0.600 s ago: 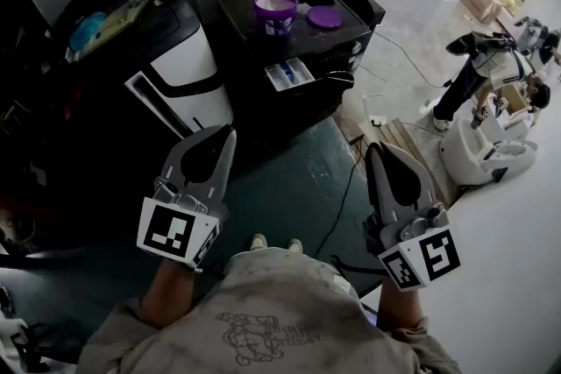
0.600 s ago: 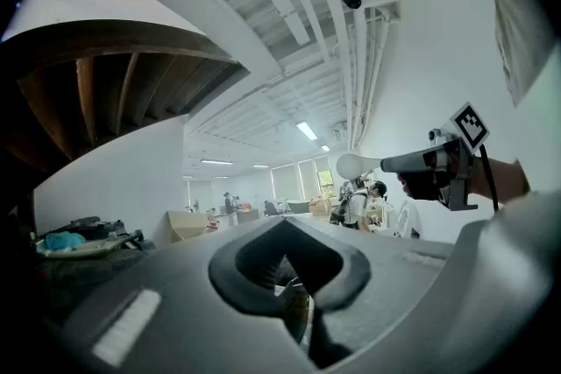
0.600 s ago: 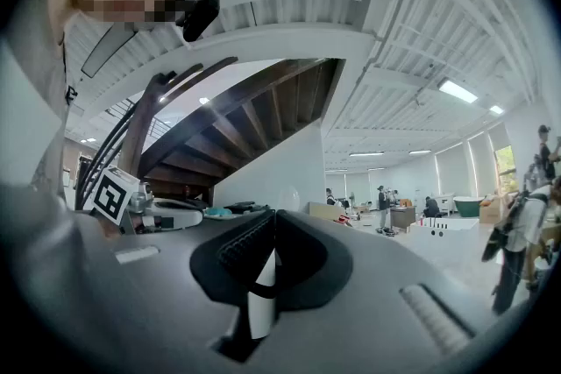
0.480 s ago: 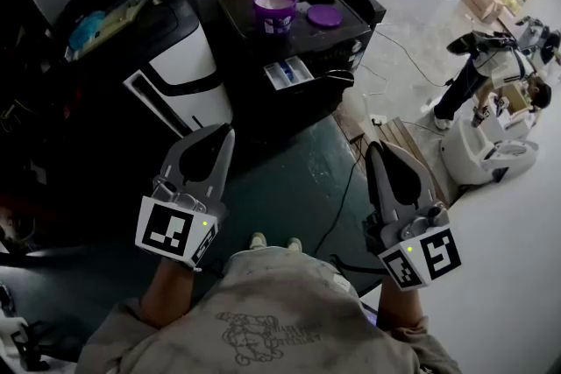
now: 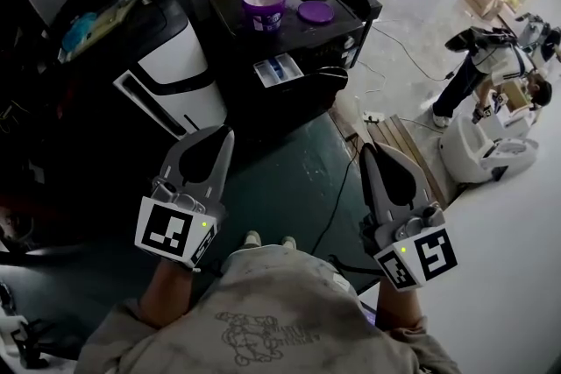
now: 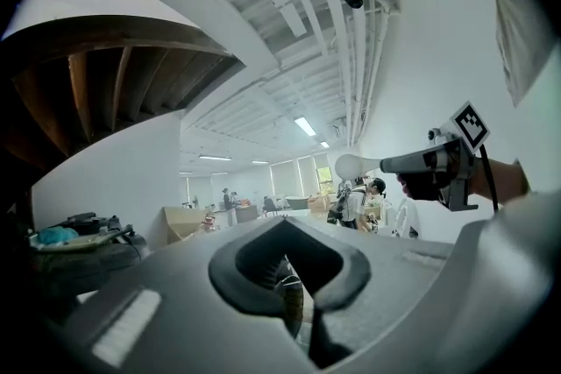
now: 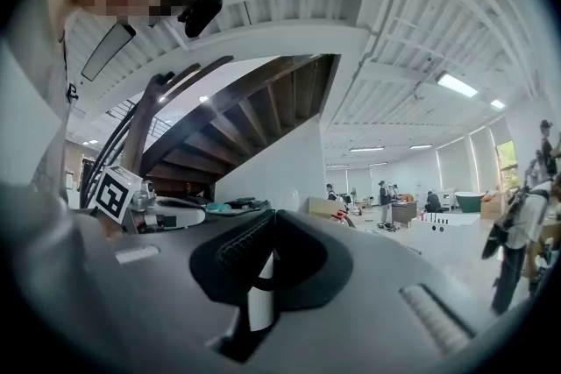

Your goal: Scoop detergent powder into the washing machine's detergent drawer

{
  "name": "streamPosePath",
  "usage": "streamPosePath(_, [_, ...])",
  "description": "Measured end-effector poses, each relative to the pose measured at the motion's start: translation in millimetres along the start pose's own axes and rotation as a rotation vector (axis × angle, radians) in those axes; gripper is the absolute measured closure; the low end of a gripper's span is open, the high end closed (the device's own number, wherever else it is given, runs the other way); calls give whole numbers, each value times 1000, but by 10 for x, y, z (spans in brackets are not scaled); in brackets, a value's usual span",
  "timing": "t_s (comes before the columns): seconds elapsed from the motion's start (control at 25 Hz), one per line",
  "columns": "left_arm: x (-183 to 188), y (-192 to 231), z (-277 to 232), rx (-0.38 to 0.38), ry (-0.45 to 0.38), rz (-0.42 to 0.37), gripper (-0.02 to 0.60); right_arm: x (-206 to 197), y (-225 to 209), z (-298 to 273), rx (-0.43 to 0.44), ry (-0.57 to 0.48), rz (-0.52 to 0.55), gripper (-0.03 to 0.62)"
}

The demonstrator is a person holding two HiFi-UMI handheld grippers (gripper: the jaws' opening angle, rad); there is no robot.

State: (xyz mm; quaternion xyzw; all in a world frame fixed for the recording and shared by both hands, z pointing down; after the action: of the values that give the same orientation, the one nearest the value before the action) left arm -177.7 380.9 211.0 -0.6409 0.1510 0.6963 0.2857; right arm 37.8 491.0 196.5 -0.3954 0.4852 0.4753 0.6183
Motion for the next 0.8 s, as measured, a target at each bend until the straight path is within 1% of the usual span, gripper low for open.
streamPosePath(0.32, [-84, -52, -36, 45, 25, -15, 581, -132, -185, 134, 1, 21, -30, 563])
streamPosePath(0.56, [-109, -90, -150, 29, 15, -23, 581, -153, -278, 95, -2, 11, -23, 563])
streamPosePath(0.8, [-208, -56, -331, 11, 11, -17, 581, -259, -389, 9, -11, 27, -19, 563])
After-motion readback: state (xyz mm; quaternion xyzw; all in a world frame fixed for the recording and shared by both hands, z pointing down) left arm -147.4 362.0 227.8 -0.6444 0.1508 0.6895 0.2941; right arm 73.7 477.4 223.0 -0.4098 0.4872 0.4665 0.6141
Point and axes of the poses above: the fingertips, and each gripper's own axes: z backward along the fingers, y to its left, x out of its top, the point moved 5 cm from there along z, backward along the fingers, and after that the axes turned 11 degrees about -y, right-handed, at the moved point
